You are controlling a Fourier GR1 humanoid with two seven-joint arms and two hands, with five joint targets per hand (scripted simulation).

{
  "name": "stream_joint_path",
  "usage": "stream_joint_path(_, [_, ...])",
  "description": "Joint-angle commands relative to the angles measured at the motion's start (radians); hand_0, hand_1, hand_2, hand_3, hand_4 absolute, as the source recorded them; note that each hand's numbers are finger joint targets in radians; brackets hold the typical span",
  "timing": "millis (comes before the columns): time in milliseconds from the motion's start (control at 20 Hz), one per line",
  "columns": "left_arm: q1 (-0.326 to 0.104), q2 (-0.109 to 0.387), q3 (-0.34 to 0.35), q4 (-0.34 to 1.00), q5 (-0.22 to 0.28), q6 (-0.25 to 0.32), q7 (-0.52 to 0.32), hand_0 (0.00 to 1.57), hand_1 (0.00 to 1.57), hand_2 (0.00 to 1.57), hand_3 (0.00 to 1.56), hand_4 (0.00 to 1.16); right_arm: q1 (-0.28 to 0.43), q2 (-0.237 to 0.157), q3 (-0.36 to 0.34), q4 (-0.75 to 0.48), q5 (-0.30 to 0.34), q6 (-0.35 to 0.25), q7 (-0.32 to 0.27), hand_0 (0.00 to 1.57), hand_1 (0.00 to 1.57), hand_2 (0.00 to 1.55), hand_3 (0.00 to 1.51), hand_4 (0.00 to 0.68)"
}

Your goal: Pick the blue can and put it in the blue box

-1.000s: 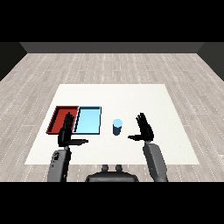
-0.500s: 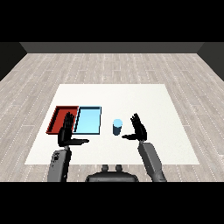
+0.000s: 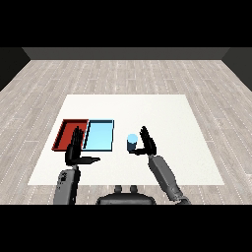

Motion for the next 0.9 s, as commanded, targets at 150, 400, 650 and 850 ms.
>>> stream_joint_path(150, [-0.013, 0.016, 0.027, 0.021, 0.025, -0.025, -0.004, 0.00, 0.00, 0.00, 0.00, 0.00, -0.171, 0.000, 0.019, 0.224, -0.066, -0.024, -0.051, 0.00, 0.00, 0.00, 0.00, 0.000])
stream_joint_path(400, [-0.006, 0.002, 0.018, 0.005, 0.018, -0.011, 0.003, 0.00, 0.00, 0.00, 0.00, 0.00, -0.210, 0.000, 0.113, 0.277, -0.118, -0.085, -0.094, 0.00, 0.00, 0.00, 0.00, 0.000])
stream_joint_path(650, [0.038, -0.032, -0.021, -0.068, 0.005, 0.012, 0.033, 0.00, 0.00, 0.00, 0.00, 0.00, -0.256, 0.000, 0.184, 0.297, -0.203, -0.135, -0.082, 0.00, 0.00, 0.00, 0.00, 0.000])
stream_joint_path(850, [-0.020, 0.005, 0.021, -0.010, 0.019, -0.008, 0.031, 0.00, 0.00, 0.00, 0.00, 0.00, -0.292, 0.000, 0.261, 0.397, -0.290, -0.133, -0.138, 0.00, 0.00, 0.00, 0.00, 0.000])
